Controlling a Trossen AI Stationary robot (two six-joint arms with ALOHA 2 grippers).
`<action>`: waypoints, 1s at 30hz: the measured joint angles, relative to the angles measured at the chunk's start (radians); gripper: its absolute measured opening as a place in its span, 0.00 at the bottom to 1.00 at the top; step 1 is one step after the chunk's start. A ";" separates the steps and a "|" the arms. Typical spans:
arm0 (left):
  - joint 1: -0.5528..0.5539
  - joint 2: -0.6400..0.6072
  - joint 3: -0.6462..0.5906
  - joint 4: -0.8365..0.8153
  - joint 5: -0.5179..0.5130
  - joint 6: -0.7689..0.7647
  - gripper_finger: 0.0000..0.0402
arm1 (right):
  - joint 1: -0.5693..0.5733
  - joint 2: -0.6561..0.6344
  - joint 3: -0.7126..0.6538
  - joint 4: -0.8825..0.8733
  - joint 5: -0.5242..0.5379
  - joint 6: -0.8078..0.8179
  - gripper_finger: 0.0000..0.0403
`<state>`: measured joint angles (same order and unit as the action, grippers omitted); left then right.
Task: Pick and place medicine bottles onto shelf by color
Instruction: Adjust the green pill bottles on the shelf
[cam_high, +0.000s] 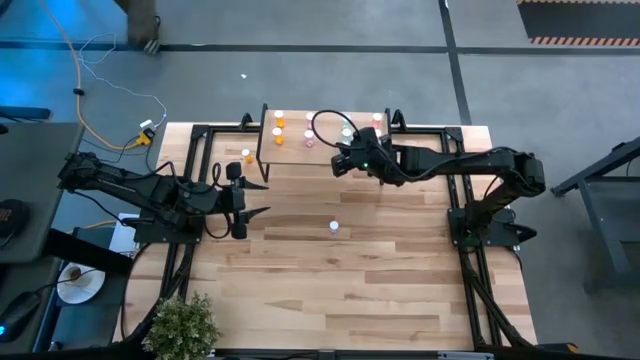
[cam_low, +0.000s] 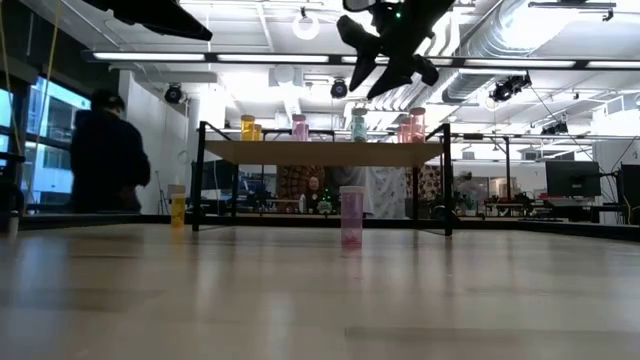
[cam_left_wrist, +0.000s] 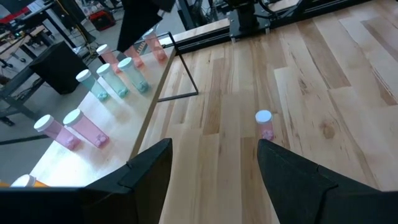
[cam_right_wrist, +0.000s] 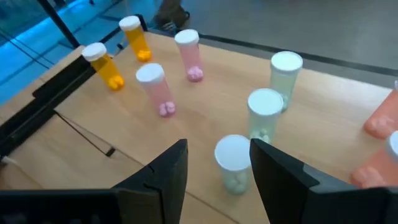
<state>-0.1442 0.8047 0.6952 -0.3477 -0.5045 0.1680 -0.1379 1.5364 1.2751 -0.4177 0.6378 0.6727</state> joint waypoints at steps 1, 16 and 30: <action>0.000 0.000 0.000 0.000 0.000 0.000 0.56 | 0.000 0.000 0.000 -0.002 0.000 0.000 0.41; 0.000 0.000 0.000 0.000 0.000 0.000 0.56 | -0.010 0.000 0.000 -0.020 0.046 -0.070 0.41; 0.000 0.000 0.000 0.000 0.000 0.000 0.56 | -0.013 0.003 0.000 -0.023 0.015 -0.040 0.56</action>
<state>-0.1444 0.8047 0.6952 -0.3473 -0.5045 0.1680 -0.1505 1.5394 1.2751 -0.4406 0.6528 0.6331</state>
